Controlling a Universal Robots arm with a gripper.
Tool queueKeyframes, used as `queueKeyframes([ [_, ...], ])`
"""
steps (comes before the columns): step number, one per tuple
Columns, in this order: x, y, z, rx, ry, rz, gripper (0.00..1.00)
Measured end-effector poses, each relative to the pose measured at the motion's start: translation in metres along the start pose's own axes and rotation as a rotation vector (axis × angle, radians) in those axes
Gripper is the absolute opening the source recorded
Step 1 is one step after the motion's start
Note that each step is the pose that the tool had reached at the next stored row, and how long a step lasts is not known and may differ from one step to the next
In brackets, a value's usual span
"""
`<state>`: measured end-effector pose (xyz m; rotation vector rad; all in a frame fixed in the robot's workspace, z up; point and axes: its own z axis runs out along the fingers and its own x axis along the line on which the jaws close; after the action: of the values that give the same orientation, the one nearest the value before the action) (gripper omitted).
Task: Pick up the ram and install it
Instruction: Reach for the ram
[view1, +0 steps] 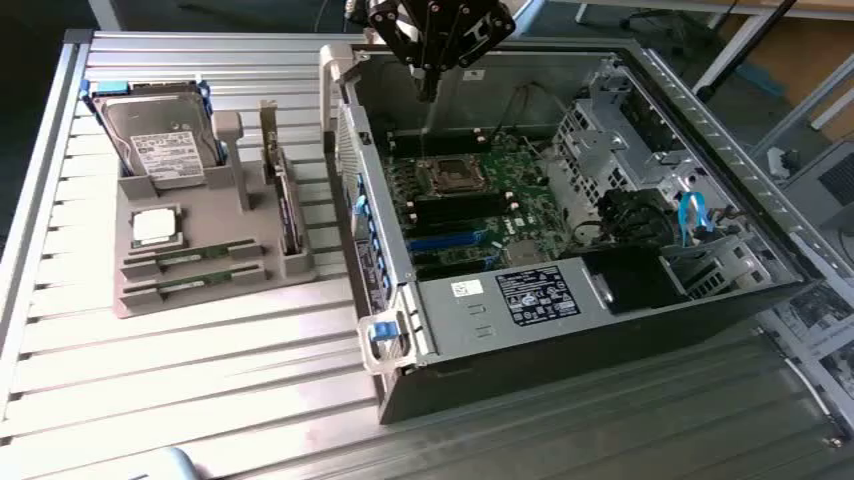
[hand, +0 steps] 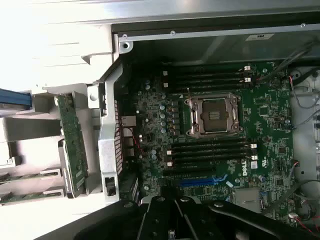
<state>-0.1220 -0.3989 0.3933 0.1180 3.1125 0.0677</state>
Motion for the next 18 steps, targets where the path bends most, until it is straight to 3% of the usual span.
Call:
queueKeyframes([
  [8, 0.003, -0.0002, -0.0001, -0.0001, -0.0001, 0.000, 0.11],
  [18, 0.020, -0.0015, -0.0006, 0.0000, 0.0000, 0.000, 0.11],
])
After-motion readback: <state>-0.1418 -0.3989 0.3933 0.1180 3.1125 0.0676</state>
